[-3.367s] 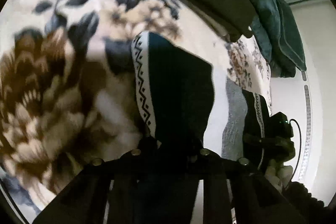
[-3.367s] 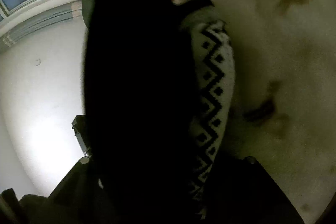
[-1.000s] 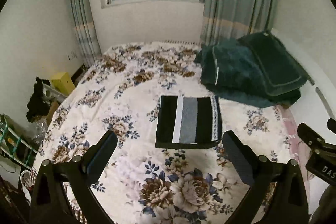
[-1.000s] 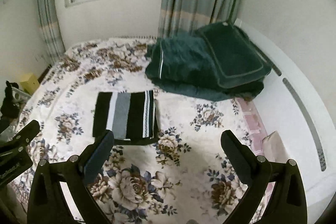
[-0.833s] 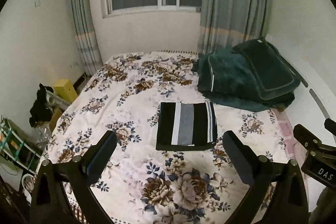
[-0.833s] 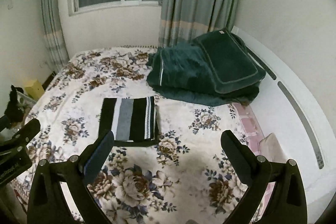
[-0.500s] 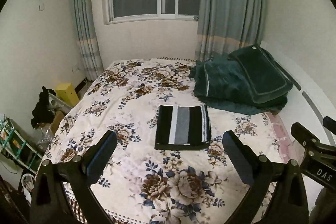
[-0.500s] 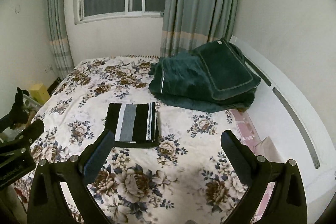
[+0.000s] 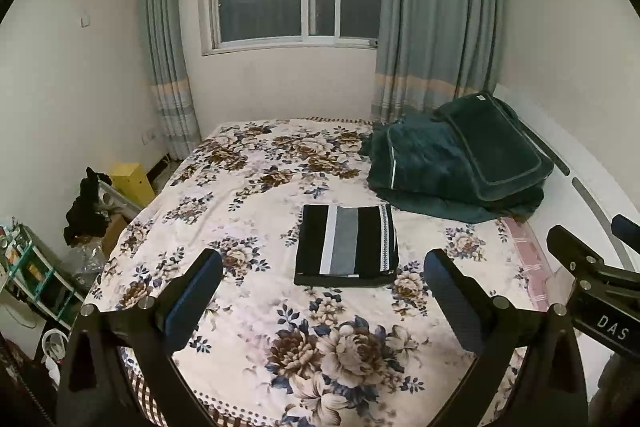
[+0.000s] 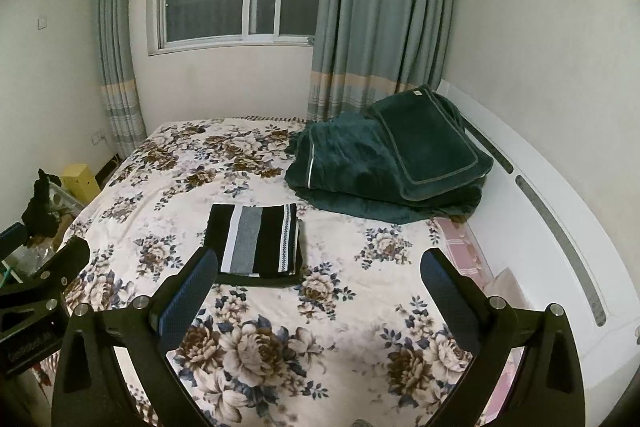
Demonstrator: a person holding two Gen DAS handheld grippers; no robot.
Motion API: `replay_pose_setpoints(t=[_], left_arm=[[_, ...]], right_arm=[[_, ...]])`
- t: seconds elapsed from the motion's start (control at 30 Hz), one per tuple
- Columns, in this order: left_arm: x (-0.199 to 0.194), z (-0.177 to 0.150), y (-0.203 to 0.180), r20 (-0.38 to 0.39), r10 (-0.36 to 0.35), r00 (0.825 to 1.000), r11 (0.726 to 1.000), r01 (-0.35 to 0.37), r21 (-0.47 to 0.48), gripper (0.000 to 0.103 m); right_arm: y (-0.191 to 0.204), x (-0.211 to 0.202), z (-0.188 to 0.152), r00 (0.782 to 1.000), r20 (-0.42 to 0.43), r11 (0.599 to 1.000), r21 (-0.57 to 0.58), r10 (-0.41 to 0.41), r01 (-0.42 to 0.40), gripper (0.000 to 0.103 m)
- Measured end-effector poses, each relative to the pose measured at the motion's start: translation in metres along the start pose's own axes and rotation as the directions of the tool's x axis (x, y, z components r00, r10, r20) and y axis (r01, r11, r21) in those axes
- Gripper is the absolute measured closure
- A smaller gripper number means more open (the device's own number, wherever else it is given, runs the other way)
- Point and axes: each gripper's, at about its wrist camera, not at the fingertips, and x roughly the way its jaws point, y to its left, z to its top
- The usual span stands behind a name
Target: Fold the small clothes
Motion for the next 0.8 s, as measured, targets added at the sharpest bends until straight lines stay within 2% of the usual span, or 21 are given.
replay_pose_setpoints(t=[0.8], left_arm=[[-0.017, 0.005, -0.01, 0.027, 0.04, 0.999, 0.999, -0.039, -0.024, 0.0]], right_arm=[[-0.009, 0.001, 0.006, 0.998, 0.001, 0.998, -0.006, 0.057, -0.057, 0.0]])
